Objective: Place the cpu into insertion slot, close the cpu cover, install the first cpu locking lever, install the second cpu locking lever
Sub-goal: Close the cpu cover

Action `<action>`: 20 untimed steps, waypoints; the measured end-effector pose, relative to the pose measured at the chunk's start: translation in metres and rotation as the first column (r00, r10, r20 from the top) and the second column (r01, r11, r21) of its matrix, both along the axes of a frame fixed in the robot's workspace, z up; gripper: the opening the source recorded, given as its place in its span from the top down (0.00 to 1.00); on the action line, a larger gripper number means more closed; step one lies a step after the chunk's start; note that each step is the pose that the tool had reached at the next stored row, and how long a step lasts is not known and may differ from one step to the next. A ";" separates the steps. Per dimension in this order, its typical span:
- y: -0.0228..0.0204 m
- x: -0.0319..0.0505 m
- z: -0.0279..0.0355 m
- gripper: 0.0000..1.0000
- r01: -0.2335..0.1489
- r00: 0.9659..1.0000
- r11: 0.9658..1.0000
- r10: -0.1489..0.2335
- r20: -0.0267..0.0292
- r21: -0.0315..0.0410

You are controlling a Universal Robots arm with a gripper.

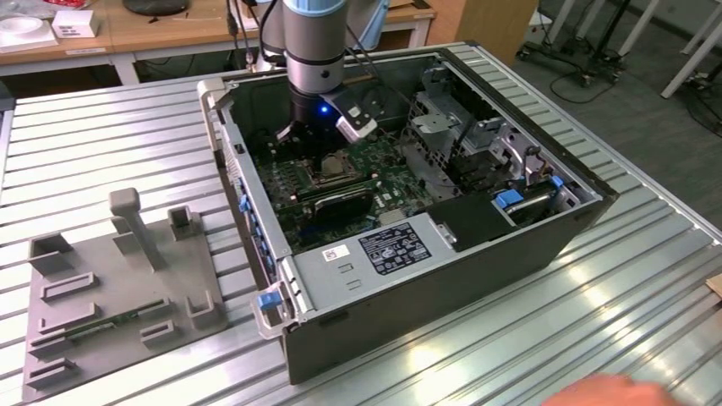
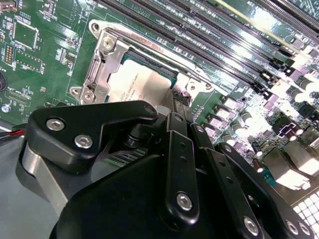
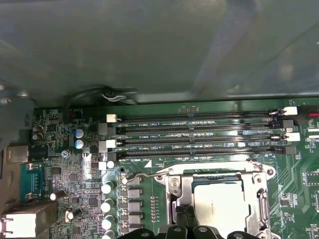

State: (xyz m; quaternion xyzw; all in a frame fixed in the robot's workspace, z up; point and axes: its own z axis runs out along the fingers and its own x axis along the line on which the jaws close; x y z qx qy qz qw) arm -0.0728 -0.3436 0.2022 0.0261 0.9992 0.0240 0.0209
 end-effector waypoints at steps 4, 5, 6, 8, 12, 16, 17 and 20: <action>0.0005 -0.0004 -0.0003 0.89 0.000 1.000 1.000 0.000 0.000 0.000; 0.0006 -0.0005 -0.0004 0.89 0.000 1.000 1.000 0.000 0.000 0.000; 0.0007 -0.0006 -0.0006 0.89 0.000 1.000 1.000 0.000 0.000 0.000; 0.0008 -0.0007 -0.0017 0.89 0.000 1.000 1.000 0.000 0.000 0.000; 0.0006 -0.0010 -0.0027 0.89 0.000 1.000 1.000 0.000 0.000 0.000; 0.0007 -0.0009 -0.0029 0.89 0.000 1.000 1.000 0.000 0.000 0.000; 0.0007 -0.0009 -0.0030 0.89 0.000 1.000 1.000 0.000 0.000 0.000; 0.0006 -0.0010 -0.0041 0.89 0.000 1.000 1.000 0.000 -0.001 -0.001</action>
